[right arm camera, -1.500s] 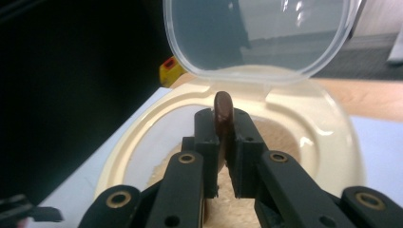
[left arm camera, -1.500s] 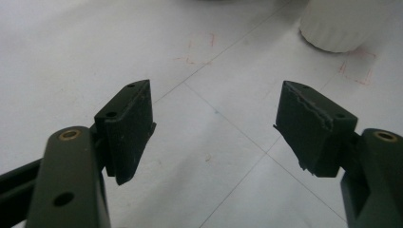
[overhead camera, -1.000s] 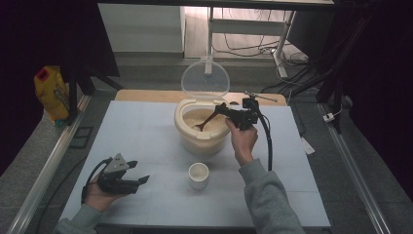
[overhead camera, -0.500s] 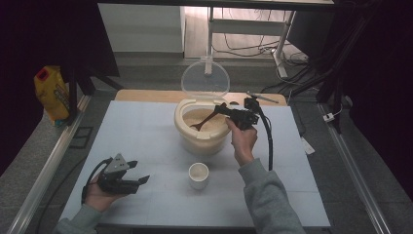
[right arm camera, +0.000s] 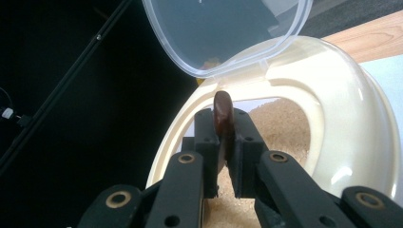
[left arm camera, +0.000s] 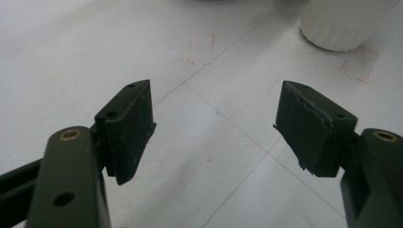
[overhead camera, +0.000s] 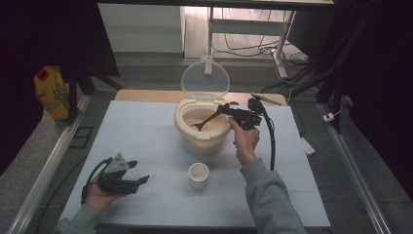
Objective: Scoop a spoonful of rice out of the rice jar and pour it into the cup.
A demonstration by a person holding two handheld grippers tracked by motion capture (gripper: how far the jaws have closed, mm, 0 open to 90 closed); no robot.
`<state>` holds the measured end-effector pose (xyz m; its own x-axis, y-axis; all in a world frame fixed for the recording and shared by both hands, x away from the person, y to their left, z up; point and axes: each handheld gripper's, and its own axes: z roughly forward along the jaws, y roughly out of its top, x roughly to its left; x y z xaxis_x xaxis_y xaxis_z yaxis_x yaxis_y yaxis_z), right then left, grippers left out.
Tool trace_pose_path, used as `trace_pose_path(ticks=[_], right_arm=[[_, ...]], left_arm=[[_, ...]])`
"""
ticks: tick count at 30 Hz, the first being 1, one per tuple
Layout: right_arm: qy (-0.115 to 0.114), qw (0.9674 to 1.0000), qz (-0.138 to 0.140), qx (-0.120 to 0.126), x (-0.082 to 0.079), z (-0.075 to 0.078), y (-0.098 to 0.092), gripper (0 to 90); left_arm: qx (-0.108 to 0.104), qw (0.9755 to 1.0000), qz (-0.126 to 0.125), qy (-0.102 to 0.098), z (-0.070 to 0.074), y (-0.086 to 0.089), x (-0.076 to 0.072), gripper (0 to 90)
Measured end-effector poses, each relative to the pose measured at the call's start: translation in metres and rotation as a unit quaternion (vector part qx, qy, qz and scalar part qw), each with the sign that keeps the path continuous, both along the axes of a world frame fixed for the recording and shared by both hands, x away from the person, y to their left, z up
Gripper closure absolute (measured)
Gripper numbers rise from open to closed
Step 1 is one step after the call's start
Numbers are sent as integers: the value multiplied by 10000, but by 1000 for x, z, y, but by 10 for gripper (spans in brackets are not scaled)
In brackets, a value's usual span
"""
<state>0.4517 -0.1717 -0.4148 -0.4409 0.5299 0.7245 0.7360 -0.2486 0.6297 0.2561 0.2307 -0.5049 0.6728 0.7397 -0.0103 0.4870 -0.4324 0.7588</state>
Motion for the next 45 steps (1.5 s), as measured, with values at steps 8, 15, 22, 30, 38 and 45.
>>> trace_pose_path(ticks=[8,15,22,30,38,45], right_arm=[[80,9994,-266,202,3,1,-14,834],[167,9985,-402,346,4,2,-24,834],[209,9967,-514,597,6,4,-30,834],[136,9966,-537,613,3,8,-33,834],[-11,9966,-551,614,-1,16,-38,834],[-64,9960,-601,654,-5,21,-43,835]], left_arm=[[2,10000,5,2,0,0,0,282],[22,10000,0,-4,0,-1,0,282],[19,10000,4,-3,0,-1,0,282],[52,10000,-8,-15,0,-1,0,282],[64,10000,-19,-8,0,-2,1,282],[101,9999,-33,-7,0,-3,1,282]])
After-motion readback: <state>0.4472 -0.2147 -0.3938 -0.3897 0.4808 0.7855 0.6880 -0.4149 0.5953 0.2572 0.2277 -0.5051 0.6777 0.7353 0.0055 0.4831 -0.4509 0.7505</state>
